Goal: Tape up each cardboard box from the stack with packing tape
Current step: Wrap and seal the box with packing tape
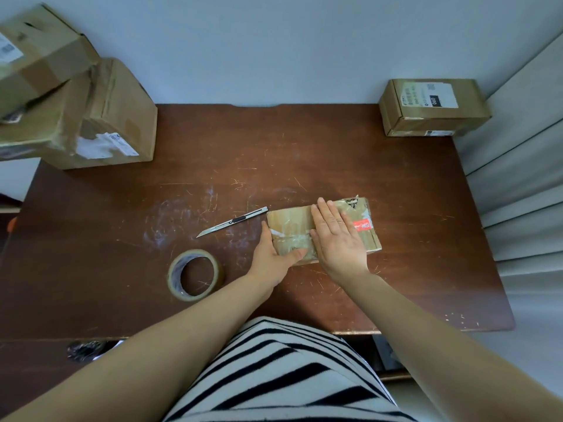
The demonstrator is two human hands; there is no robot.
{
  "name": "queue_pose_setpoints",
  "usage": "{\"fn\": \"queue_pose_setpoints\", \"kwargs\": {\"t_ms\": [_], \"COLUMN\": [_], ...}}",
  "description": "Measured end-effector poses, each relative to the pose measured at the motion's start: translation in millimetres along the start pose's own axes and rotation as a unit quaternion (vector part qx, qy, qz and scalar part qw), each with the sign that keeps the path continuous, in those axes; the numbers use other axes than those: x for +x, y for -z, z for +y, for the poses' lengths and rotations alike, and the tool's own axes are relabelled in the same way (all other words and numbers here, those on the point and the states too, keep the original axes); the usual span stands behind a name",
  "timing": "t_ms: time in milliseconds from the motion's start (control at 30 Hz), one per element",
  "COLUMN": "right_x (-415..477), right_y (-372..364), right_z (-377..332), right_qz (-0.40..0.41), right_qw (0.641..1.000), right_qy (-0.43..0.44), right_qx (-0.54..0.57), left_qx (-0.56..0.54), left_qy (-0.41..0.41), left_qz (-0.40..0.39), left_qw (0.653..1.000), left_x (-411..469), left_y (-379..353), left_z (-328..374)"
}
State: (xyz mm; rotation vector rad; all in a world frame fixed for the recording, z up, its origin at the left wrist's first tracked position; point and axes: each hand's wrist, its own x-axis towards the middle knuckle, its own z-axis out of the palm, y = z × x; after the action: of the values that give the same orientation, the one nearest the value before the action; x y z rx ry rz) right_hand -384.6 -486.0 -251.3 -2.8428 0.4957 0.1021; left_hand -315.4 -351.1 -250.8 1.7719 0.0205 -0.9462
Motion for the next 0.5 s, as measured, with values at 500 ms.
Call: {"fn": "queue_pose_setpoints", "kwargs": {"t_ms": [500], "right_x": [-2.2], "right_y": [6.8], "right_z": [-3.0], "right_qz": [-0.035], "right_qw": [0.999], "right_qy": [-0.007], "right_qx": [-0.007], "left_qx": [0.035], "left_qy": [0.000], "left_qz": [0.055], "left_qw": [0.998], "left_x": [-2.0], "left_y": [-0.2], "left_z": [14.6]}}
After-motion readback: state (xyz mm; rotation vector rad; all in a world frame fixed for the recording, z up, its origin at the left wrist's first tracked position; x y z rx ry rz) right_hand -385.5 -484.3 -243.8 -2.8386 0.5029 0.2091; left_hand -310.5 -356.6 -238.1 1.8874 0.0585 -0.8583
